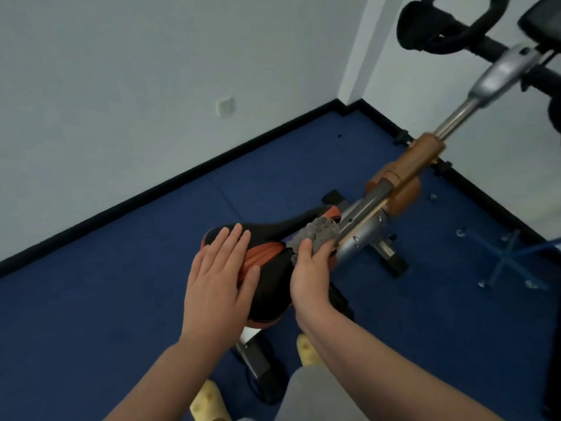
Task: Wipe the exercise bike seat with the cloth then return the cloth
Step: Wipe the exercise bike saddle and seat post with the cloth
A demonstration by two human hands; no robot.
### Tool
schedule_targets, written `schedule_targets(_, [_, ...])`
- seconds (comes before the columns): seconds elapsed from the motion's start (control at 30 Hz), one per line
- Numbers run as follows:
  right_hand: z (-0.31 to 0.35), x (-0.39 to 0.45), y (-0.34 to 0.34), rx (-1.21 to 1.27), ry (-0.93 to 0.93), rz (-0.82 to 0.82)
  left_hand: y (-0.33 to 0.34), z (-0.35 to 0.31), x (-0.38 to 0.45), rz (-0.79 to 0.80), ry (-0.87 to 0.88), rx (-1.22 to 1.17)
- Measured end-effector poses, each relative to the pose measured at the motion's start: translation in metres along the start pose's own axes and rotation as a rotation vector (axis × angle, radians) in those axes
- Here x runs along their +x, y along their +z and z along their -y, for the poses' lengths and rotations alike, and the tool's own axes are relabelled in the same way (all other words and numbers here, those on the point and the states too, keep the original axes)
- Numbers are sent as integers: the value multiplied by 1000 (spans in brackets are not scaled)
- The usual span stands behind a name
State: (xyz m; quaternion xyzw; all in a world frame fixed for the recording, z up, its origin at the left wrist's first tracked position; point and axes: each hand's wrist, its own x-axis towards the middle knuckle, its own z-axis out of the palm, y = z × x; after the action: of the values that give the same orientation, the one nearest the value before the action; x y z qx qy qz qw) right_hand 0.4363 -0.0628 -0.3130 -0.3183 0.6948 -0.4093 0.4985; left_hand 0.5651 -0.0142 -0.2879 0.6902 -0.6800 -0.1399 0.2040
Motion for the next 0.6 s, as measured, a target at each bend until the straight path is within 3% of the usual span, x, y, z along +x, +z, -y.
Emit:
schedule_targets(0.2, [-25,-74,6,-94,-176,85,-17,42,8,181,304,-113])
schedule_targets(0.27, [-22,-62,8,-80,-137,51,-21,50,11,238,380,-140])
schedule_targets(0.37, [-8,-50,16,17,-20,-77,-25,57,15,287,438,-139])
schedule_targets(0.43, [-9,-67,26,-24,-69,-134,-24,59,15,288,457,-125])
schedule_targets(0.53, [-15,-103,32,-151,-186,-127,-21,58,13,257,459,-100])
schedule_targets(0.6, [-17,-94,25,-114,-166,-67,-19,56,12,238,455,-94])
